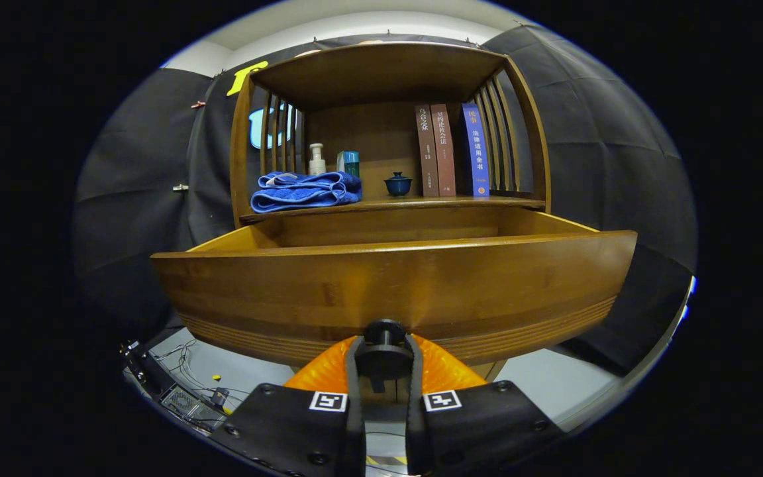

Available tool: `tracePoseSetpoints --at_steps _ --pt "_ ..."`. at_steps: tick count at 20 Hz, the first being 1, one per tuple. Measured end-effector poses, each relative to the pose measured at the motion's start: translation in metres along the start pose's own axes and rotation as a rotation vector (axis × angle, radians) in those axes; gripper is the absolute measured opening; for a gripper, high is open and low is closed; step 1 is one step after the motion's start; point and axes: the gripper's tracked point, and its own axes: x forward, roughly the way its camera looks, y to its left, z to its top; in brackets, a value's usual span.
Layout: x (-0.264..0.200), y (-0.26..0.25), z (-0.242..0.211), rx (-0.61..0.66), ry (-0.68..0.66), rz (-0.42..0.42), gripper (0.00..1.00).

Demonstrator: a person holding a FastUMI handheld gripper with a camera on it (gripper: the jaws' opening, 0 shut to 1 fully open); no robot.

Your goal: Pull open the drawer, take out the items inside it, and place them on the countertop above the cabinet.

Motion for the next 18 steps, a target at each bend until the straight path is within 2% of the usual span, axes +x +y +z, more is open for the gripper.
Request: tracePoseSetpoints --at_steps 2,4,5,9,12,15,18 --pt "0.0 0.0 0.0 0.003 0.008 0.001 0.27" --pt "-0.004 0.0 -0.001 0.011 0.033 0.003 0.38" --pt "-0.01 -0.002 0.009 0.009 0.024 0.004 0.47" --pt "-0.036 -0.021 0.062 0.028 -0.045 -0.037 1.0" --pt "-0.05 -0.027 0.102 0.025 -0.01 -0.044 0.98" --pt "-0.049 -0.007 0.147 0.004 0.054 0.084 0.98" --pt "-0.023 -0.005 0.174 0.027 0.215 0.073 0.99"
